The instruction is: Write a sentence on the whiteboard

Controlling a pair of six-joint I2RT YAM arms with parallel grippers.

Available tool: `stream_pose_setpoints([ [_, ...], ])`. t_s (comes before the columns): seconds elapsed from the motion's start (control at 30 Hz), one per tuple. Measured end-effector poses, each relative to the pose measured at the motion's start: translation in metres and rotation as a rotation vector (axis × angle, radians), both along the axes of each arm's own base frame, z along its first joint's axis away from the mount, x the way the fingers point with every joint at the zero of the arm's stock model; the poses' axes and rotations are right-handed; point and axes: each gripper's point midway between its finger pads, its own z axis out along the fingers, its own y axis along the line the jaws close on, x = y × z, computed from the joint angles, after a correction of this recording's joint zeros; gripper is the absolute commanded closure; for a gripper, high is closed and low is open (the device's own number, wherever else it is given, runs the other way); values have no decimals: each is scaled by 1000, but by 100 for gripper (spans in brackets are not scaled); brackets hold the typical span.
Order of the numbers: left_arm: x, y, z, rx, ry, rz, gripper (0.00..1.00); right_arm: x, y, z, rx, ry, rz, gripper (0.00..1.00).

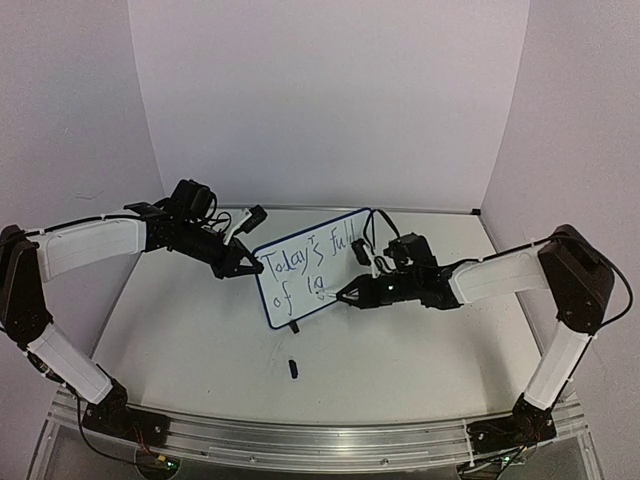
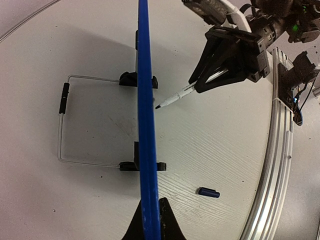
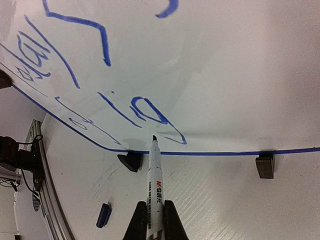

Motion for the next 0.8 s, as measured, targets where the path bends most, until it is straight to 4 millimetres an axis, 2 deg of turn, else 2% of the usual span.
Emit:
stream_pose_setpoints([
  [0.03, 0, 0, 0, 0, 0, 0, 100, 0, 0, 3, 5, -5, 0, 100],
  [0.23, 0, 0, 0, 0, 0, 0, 100, 1, -8, 66, 81, -129, -35, 100],
  [0.3, 0, 0, 0, 0, 0, 0, 100, 4, -10, 73, 85, -151, -56, 100],
  [0.63, 0, 0, 0, 0, -1, 0, 100, 14, -15, 52, 30, -128, -99, 100],
  [0.8, 0, 0, 0, 1, -1, 0, 100, 16, -13, 51, 24, -125, -97, 100],
])
